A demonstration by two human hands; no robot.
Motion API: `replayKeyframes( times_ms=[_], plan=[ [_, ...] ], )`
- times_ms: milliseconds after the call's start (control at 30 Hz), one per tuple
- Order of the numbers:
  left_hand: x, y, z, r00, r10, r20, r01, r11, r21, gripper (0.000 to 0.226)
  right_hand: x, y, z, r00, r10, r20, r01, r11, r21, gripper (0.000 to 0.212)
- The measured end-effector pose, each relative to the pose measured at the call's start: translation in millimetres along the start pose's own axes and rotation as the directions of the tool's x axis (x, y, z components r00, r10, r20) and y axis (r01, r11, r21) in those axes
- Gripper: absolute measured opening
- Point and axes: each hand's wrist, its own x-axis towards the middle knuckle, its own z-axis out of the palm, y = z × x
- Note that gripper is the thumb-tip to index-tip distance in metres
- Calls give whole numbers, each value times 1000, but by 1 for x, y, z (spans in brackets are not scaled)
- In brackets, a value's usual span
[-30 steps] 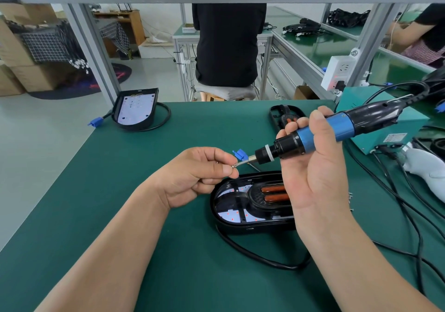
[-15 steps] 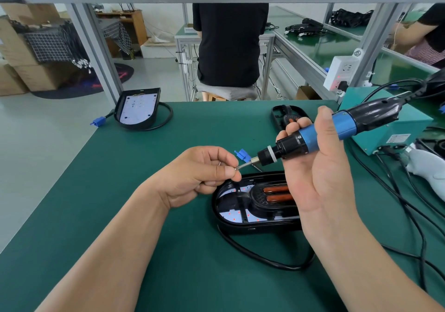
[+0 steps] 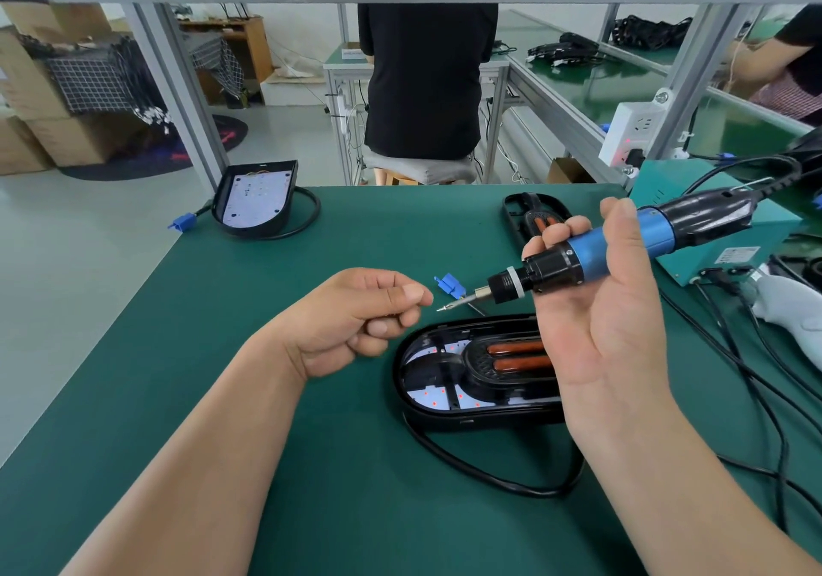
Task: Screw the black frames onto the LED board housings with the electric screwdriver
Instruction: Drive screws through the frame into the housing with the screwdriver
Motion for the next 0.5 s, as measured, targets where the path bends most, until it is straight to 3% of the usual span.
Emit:
replayKeyframes(
  times_ms=[100, 233, 500],
  plan=[
    [-2, 0, -4, 995, -60, -80, 70, 989, 130, 37, 1, -5, 0, 999, 9, 44, -8, 1000, -28, 22],
    [-3, -1, -3, 992, -110, -59, 123, 948, 292, 72, 0, -7, 1, 993, 37, 108, -24, 993, -118, 14],
    [-3, -2, 4, 981, -140, -138, 187, 881, 434, 31, -7, -5, 2, 964, 102, 244, -37, 966, -256, 17]
  ],
)
